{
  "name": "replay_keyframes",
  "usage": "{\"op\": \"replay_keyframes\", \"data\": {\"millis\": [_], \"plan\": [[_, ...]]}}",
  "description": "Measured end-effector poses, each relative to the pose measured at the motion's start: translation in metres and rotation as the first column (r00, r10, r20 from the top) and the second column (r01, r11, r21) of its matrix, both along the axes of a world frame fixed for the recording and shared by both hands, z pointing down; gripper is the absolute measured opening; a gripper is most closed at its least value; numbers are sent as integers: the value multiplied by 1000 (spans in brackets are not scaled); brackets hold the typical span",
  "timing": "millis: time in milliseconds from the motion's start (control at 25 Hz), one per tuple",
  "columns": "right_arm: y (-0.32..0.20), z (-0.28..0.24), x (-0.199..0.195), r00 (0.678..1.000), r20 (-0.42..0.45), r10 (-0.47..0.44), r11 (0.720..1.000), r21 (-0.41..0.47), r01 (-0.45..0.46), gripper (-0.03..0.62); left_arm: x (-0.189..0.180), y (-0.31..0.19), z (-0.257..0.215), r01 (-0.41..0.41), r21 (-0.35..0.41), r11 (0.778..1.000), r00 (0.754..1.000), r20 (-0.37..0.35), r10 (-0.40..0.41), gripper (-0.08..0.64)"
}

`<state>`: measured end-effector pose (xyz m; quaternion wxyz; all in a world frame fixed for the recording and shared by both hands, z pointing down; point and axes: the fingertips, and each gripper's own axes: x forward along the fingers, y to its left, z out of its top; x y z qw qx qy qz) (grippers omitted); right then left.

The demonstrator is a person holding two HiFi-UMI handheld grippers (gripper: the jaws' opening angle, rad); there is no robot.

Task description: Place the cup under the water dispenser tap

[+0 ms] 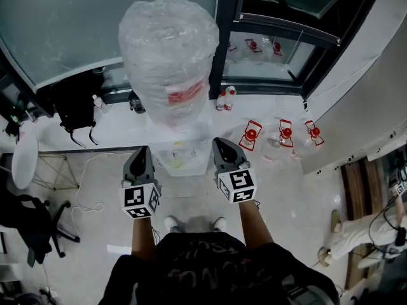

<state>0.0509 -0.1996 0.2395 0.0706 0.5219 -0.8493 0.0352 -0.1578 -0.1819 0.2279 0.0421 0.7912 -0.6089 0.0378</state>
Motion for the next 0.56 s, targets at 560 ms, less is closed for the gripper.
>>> {"op": "replay_keyframes", "data": {"millis": [560], "plan": [[-16, -12, 0, 1000, -4, 1, 1000, 25, -1, 14, 3, -17, -1, -21, 5, 1000, 999, 36, 21, 17]]}}
